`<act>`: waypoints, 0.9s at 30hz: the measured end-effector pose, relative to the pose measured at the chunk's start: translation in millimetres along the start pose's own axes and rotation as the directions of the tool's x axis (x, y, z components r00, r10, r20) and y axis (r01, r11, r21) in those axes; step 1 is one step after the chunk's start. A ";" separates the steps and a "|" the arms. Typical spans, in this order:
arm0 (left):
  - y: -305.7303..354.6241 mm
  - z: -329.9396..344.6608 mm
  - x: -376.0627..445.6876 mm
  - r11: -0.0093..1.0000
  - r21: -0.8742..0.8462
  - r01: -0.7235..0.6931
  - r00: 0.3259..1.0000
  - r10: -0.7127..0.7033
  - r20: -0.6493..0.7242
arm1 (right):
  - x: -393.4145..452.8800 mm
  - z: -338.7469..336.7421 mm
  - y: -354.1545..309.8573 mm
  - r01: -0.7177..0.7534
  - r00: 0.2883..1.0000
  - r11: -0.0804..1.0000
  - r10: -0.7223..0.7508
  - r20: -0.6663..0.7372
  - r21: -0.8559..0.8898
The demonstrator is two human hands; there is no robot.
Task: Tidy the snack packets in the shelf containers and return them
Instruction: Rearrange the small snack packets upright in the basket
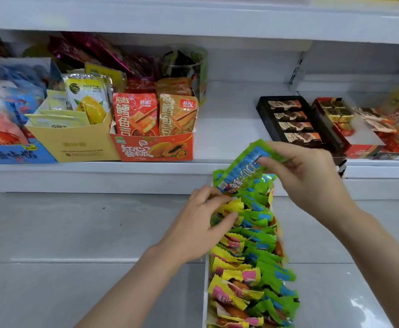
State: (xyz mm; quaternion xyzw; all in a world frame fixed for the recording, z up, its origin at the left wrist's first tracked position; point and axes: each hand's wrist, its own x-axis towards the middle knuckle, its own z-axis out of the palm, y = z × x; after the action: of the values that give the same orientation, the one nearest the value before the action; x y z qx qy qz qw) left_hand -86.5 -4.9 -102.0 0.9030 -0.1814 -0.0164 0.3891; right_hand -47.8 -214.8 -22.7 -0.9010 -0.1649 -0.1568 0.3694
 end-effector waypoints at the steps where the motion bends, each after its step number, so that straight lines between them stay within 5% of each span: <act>1: 0.0 0.4 -0.8 1.000 -0.012 0.003 1.000 -0.003 -0.004 | 3.2 4.1 -0.3 -0.006 0.999 1.000 0.007 0.032 -0.018; 13: -5.8 5.4 1.7 0.997 -0.057 0.044 0.999 -0.043 0.021 | 45.2 -1.5 -17.7 0.112 0.960 0.967 -0.046 0.277 -0.228; 20: -4.2 6.5 -1.4 0.996 -0.084 0.014 0.999 -0.016 -0.030 | 18.8 49.4 -6.6 0.004 0.881 0.950 0.145 0.450 -0.314; 27: -6.2 8.5 -6.0 0.978 -0.205 0.035 0.998 -0.045 -0.042 | 25.6 39.3 1.0 -0.084 0.959 0.950 0.160 0.235 -0.302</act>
State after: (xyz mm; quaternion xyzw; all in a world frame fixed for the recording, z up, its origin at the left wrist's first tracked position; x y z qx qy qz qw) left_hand -91.6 -4.8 -113.0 0.8618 -0.1515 -0.0217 0.4836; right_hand -18.1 -182.7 -39.6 -0.9663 -0.1301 -0.0382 0.2187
